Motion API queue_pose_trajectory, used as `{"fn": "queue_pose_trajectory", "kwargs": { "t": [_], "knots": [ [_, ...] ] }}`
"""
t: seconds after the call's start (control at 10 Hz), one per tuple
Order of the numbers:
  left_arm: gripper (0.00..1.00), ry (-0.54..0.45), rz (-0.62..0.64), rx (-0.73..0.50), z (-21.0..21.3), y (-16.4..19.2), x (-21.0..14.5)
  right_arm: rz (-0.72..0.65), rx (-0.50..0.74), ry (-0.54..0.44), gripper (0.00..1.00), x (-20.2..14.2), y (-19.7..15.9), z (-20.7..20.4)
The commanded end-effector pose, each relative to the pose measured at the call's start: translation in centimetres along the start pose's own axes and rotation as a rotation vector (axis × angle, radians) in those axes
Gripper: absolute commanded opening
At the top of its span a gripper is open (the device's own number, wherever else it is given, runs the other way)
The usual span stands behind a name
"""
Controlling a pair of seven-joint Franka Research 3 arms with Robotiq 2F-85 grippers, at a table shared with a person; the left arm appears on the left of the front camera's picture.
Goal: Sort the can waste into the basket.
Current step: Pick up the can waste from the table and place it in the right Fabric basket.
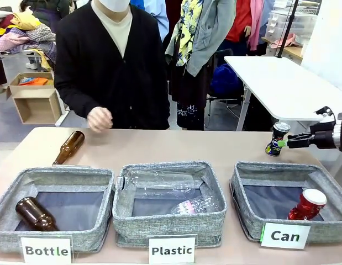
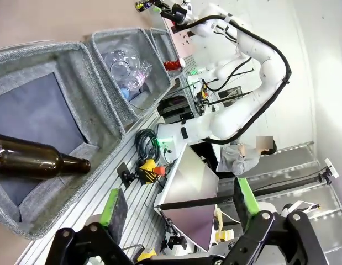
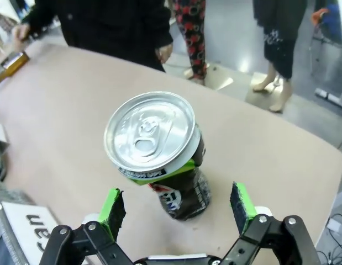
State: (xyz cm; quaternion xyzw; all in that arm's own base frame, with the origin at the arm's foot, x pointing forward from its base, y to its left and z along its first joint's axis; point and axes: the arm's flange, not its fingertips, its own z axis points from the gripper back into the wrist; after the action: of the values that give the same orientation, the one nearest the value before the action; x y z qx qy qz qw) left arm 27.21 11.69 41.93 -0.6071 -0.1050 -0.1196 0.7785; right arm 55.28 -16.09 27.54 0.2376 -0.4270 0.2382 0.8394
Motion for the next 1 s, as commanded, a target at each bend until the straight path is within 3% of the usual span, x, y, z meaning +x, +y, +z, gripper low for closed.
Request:
{"fn": "queue_pose_trajectory", "kwargs": {
  "t": [0.0,0.3,0.8,0.9],
  "knots": [
    [1.0,0.006,-0.01,-0.004,0.0,-0.2,-0.3,0.051,-0.045,-0.093,1.0,-0.7,-0.6,-2.1],
    [1.0,0.006,-0.01,-0.004,0.0,-0.2,-0.3,0.043,-0.051,-0.193,1.0,-1.1,-1.6,-3.1],
    [1.0,0.006,-0.01,-0.004,0.0,-0.2,-0.3,0.05,-0.007,-0.204,1.0,-0.7,-1.3,-3.5],
    [1.0,0.006,-0.01,-0.004,0.0,-0.2,-0.3,0.06,0.003,-0.179,0.78,-0.7,-1.3,-3.4]
  ]
}}
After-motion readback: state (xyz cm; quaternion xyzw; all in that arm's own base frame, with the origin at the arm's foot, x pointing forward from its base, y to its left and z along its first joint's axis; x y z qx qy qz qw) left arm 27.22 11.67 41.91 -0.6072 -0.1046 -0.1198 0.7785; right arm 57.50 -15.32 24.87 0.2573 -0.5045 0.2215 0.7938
